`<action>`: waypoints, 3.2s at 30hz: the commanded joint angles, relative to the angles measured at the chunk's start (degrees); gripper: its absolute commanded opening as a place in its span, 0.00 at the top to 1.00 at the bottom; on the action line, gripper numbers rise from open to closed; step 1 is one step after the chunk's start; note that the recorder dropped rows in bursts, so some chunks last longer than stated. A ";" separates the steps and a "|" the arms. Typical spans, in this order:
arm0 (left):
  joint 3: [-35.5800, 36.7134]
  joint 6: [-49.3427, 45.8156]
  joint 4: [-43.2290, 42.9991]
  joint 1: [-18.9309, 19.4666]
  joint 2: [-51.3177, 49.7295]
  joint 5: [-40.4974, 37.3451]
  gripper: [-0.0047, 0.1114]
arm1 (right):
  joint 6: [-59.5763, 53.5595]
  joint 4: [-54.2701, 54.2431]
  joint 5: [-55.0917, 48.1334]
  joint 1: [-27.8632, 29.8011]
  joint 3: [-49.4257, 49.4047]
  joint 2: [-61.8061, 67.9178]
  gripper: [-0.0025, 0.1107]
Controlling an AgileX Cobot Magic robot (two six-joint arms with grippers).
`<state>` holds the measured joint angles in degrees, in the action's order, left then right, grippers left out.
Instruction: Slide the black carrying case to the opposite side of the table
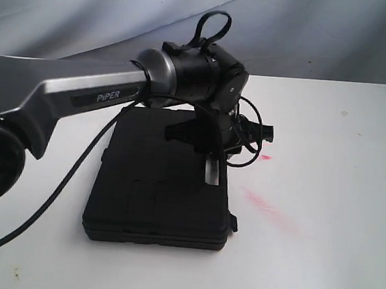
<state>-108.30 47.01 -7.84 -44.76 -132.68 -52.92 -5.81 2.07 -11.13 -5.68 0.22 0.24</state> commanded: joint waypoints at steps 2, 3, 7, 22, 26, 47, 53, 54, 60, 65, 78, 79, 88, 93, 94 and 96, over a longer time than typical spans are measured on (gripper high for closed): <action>-2.53 -6.70 -3.28 -0.12 5.65 -3.73 0.69 | 0.34 -0.21 -0.02 0.38 -0.22 -0.24 0.98; -2.53 -11.57 -4.63 -0.12 6.42 -4.34 0.69 | 0.34 -0.21 -0.02 0.38 -0.22 -0.24 0.98; -2.39 -23.40 -11.05 -0.12 8.85 -8.91 0.75 | 0.34 -0.21 -0.02 0.38 -0.22 -0.24 0.98; 28.67 -29.66 -12.50 -0.12 33.10 23.95 0.96 | 0.34 -0.21 -0.02 0.38 -0.22 -0.24 0.98; 38.77 -29.68 -18.01 -0.12 42.75 33.22 0.96 | 0.34 -0.21 -0.02 0.38 -0.22 -0.24 0.98; 66.12 -28.93 -25.70 6.00 73.95 36.62 0.96 | 0.34 -0.21 -0.02 0.38 -0.22 -0.24 0.98; 66.79 -28.20 -25.70 6.00 74.04 36.52 0.96 | 0.34 -0.21 -0.02 0.38 -0.22 -0.24 0.98; 66.79 -27.14 -25.70 6.00 74.12 36.79 0.96 | 0.34 -0.21 -0.02 0.38 -0.22 -0.24 0.98; 67.67 -36.94 -12.56 12.06 79.75 40.13 0.96 | 0.34 -0.21 -0.02 0.38 -0.22 -0.24 0.98; 77.42 -47.68 0.49 25.28 92.22 43.95 0.96 | 0.34 -0.21 -0.02 0.38 -0.22 -0.24 0.98; 90.06 -53.00 6.65 42.27 123.22 35.99 0.96 | 0.34 -0.21 -0.02 0.38 -0.22 -0.24 0.98; 90.52 -53.01 6.78 42.27 124.38 36.22 0.96 | 0.34 -0.21 -0.02 0.38 -0.22 -0.24 0.98; 96.34 -53.01 9.51 42.27 132.68 36.03 0.96 | 0.34 -0.21 -0.02 0.38 -0.22 -0.24 0.98; 99.72 -53.01 10.68 42.17 132.68 36.22 0.96 | 0.34 -0.21 -0.02 0.38 -0.22 -0.24 0.98; 100.22 -53.01 10.82 42.17 132.68 36.39 0.96 | 0.34 -0.21 -0.02 0.38 -0.22 -0.24 0.98; 101.88 -53.01 10.99 42.17 132.68 37.99 0.96 | 0.34 -0.21 -0.02 0.38 -0.22 -0.24 0.98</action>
<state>-8.44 -5.56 2.11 -2.69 -0.21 -16.66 -5.81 2.07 -11.13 -5.68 0.22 0.24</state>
